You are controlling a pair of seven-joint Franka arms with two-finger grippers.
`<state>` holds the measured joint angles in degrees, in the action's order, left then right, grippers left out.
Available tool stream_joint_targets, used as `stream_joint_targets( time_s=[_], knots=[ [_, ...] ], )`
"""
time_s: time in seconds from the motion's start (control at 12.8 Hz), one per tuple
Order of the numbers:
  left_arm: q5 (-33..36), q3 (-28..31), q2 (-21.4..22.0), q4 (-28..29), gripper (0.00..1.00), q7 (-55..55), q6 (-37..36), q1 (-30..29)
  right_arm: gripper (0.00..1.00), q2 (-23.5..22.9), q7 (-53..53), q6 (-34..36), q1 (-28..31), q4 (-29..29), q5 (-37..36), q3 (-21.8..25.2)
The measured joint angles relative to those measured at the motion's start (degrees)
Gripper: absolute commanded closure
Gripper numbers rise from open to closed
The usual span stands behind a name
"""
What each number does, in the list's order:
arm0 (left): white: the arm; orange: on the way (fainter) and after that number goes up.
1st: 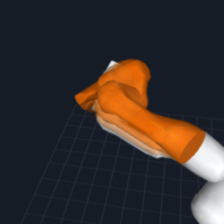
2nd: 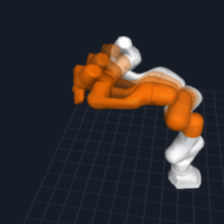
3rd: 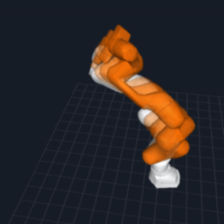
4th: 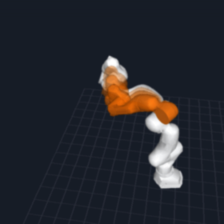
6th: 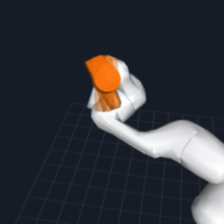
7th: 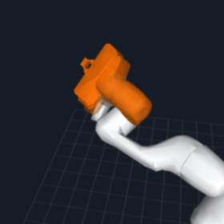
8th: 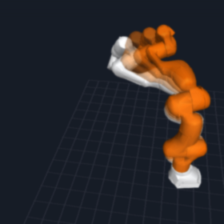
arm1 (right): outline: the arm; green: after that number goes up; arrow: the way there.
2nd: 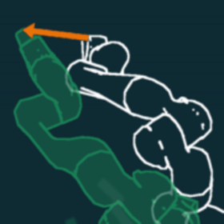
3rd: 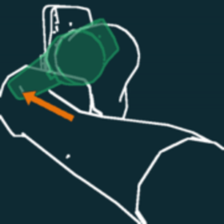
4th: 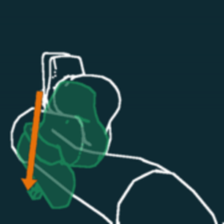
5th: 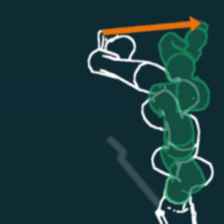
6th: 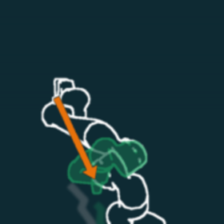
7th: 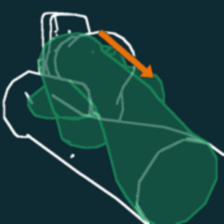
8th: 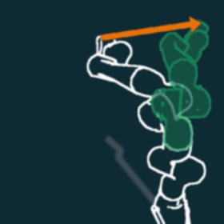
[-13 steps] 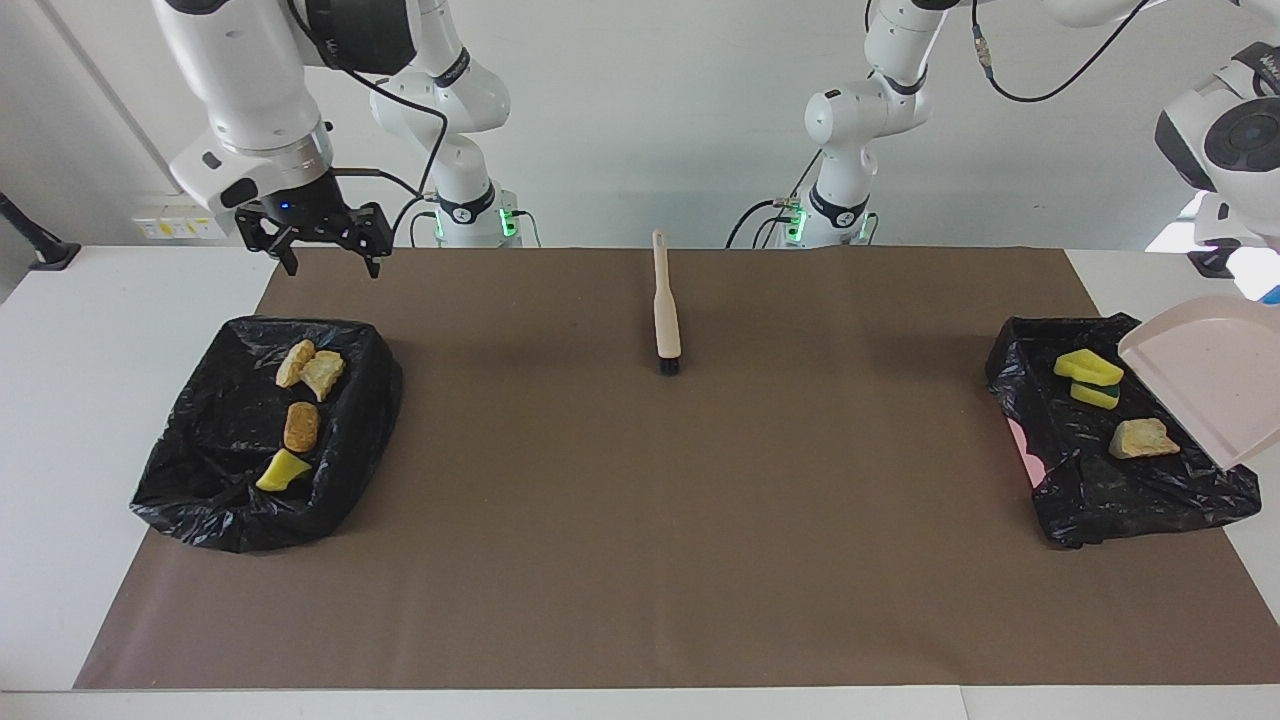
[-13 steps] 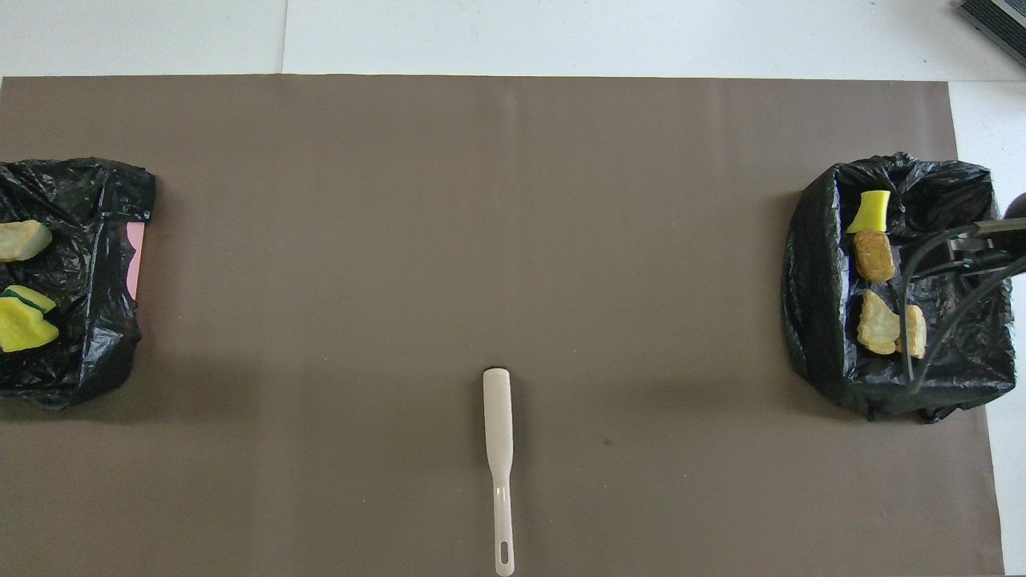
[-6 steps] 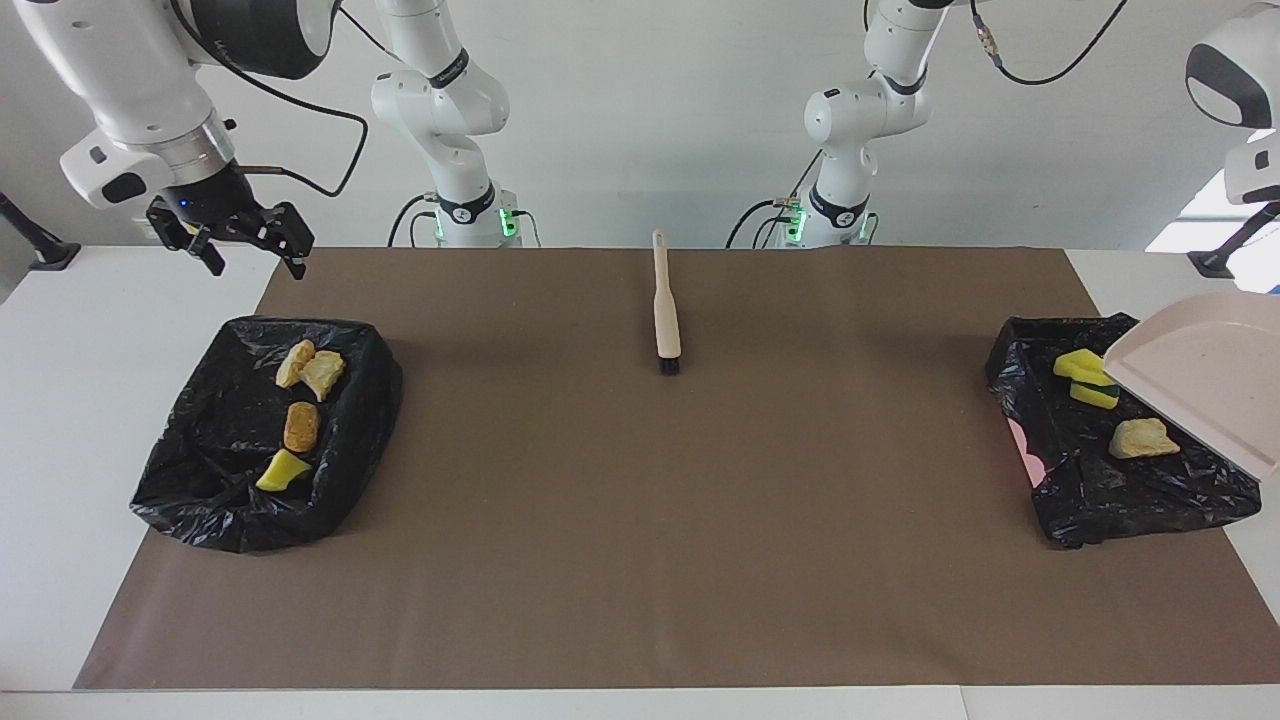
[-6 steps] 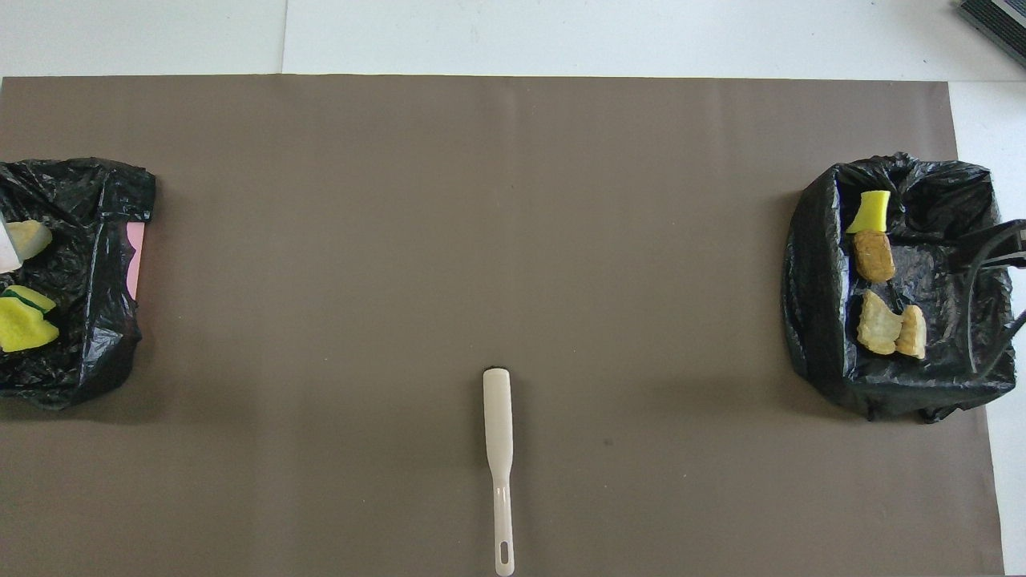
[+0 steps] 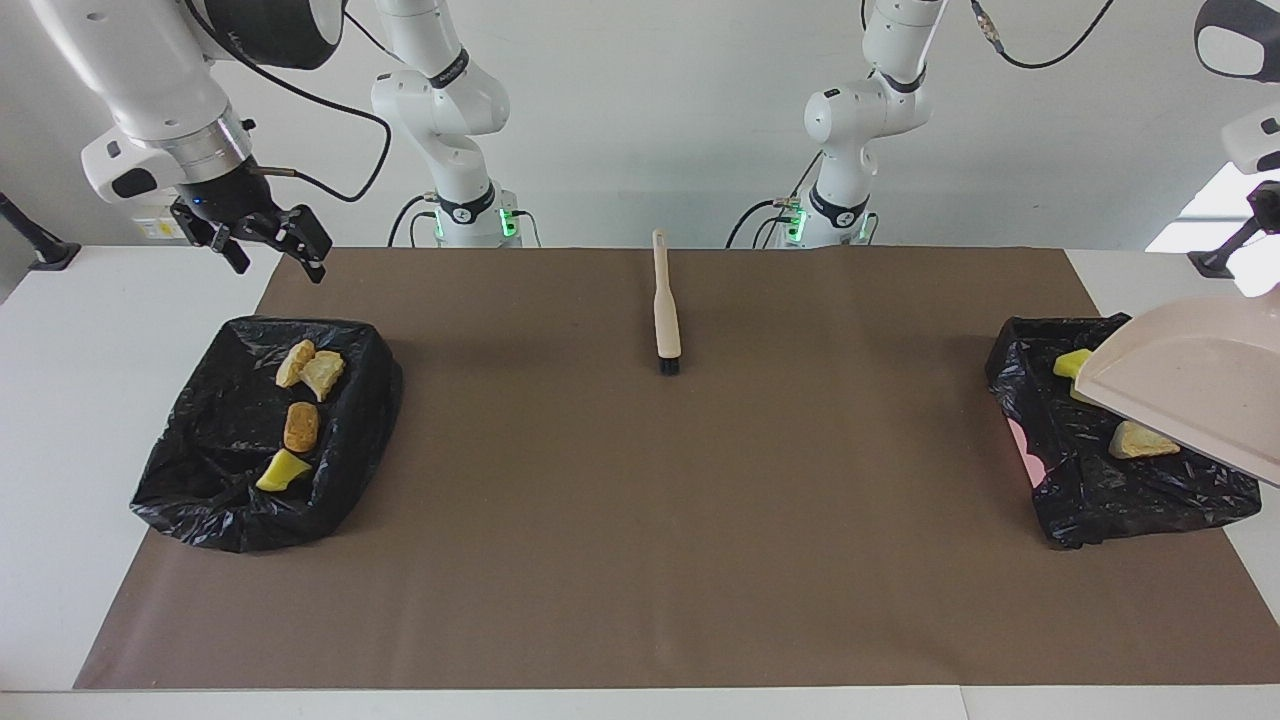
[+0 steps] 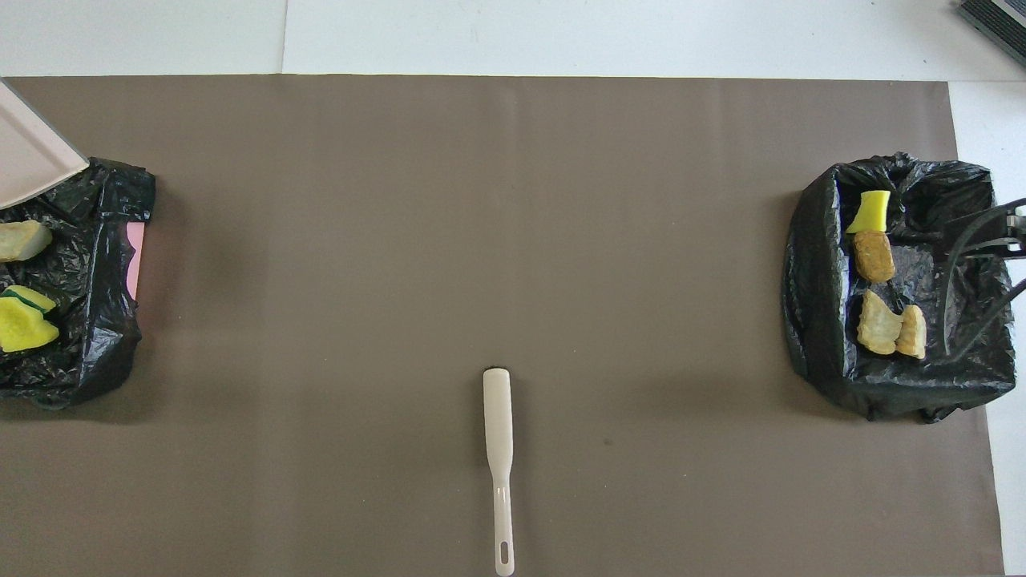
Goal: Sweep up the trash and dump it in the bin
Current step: 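Lift the emptied dustpan away from the bag with the left gripper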
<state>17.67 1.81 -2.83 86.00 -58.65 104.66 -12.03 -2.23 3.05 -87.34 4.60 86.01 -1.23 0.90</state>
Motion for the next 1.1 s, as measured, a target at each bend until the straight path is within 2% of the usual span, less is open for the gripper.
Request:
stream_joint_targets(
  time_s=[0.31, 0.63, 0.94, 1.1],
  knots=[
    [-6.88, -0.24, 2.13, 3.72, 1.00, 23.24, -3.51, 5.60, 0.00, 0.00, 0.09, 0.00, -0.69, -0.05, 0.08, -0.51],
    [-12.75, -0.47, 2.85, 8.80, 1.00, 43.01, -3.85, 14.88, 0.00, -0.01, -0.17, 0.62, -0.72, -0.06, 0.04, -0.77],
    [-19.08, -0.64, 1.52, 14.52, 1.00, 58.55, 4.93, 25.00, 0.00, 0.05, 2.32, 2.62, -0.74, -0.97, 0.07, -1.30],
    [-19.50, -0.65, -1.66, 15.86, 1.00, 64.81, 10.77, 30.48, 0.00, 0.12, 2.36, 2.63, -0.74, -1.14, 0.11, -1.42]
  ],
)
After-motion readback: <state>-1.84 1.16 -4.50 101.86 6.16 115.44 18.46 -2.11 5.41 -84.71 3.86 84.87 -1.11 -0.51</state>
